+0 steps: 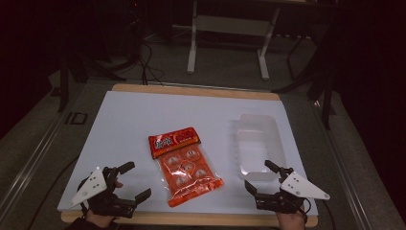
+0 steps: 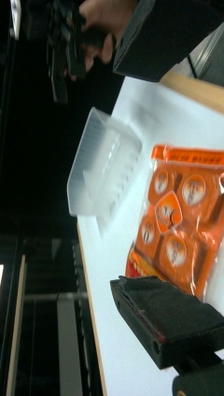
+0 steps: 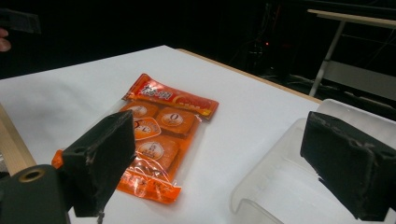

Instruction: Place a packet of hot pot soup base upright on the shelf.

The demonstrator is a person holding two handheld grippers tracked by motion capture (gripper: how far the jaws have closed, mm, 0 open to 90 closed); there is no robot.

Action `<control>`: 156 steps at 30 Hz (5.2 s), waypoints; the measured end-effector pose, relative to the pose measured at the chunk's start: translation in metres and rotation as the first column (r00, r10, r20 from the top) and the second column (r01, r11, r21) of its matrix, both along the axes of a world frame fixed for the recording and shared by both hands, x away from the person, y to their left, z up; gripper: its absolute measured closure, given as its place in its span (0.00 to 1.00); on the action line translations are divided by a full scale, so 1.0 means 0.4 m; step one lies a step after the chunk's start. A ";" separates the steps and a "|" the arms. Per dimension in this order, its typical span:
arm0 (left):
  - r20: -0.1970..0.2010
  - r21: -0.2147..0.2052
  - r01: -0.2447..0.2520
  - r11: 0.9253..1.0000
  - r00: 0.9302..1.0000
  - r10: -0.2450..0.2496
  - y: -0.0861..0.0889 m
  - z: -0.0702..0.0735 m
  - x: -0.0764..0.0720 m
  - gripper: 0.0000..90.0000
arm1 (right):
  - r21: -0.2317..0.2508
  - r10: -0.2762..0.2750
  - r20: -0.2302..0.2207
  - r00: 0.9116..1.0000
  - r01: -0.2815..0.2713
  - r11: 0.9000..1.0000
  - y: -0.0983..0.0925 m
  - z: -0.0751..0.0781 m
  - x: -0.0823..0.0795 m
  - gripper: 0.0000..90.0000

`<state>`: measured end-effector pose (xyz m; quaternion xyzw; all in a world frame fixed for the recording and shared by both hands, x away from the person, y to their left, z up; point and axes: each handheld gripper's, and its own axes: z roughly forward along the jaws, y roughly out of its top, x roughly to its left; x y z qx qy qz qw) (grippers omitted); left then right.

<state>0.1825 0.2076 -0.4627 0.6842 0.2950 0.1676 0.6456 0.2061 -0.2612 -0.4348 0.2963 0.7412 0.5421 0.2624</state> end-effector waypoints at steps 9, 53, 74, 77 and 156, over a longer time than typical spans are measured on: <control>0.013 0.037 0.014 0.999 1.000 -0.015 -0.014 0.020 0.003 0.01 | -0.009 0.003 0.008 1.000 -0.003 1.000 0.008 0.001 -0.003 0.11; -0.048 0.157 -0.052 0.986 0.997 0.061 -0.045 0.055 0.221 0.02 | -0.010 0.019 0.030 0.999 -0.019 1.000 0.020 0.002 -0.002 0.11; -0.114 0.260 -0.132 0.957 0.979 0.166 -0.047 -0.054 0.374 0.02 | -0.030 0.022 0.028 0.999 -0.021 0.999 0.026 0.002 -0.004 0.11; -0.128 0.277 -0.160 0.947 0.971 0.202 -0.044 -0.069 0.393 0.04 | -0.035 0.025 0.026 0.999 -0.024 0.999 0.027 0.000 -0.004 0.11; -0.348 0.398 -0.091 0.913 0.906 0.242 -0.081 -0.172 0.466 1.00 | -0.040 0.054 -0.002 0.999 -0.054 0.998 0.031 -0.004 0.002 0.15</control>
